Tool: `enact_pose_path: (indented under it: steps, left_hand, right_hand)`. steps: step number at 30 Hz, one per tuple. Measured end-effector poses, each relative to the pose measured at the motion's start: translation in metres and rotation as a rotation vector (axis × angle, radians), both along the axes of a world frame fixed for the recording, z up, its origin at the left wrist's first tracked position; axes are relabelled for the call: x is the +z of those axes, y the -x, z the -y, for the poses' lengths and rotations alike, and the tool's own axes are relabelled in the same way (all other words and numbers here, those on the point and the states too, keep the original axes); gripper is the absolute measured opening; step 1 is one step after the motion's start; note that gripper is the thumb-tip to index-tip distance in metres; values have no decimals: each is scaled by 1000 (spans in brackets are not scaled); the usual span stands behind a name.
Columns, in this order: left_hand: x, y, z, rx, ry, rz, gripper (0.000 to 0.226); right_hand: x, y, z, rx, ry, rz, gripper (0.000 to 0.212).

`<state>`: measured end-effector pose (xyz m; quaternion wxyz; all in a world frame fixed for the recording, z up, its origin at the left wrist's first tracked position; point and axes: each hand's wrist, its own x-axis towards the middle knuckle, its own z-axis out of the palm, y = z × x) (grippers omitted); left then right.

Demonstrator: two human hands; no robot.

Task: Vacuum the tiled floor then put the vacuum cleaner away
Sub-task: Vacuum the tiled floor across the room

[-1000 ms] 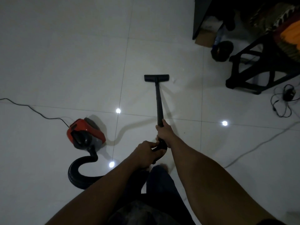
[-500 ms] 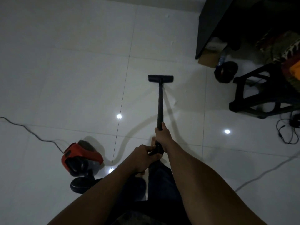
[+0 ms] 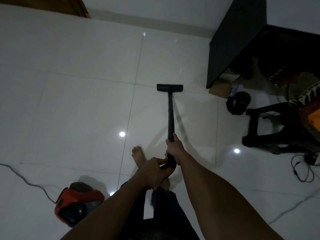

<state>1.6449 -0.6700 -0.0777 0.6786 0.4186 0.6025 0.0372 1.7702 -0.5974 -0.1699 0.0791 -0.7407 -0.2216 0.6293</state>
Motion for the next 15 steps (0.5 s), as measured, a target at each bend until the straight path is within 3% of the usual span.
enact_pose_path:
  steps: [4, 15]
  left_hand:
    - [-5, 22, -64, -133, -68, -116, 44]
    - [-14, 47, -206, -116, -108, -83, 35]
  right_hand:
    - [-3, 21, -59, -66, 6, -25, 63]
    - [-3, 42, -201, -83, -36, -4, 61]
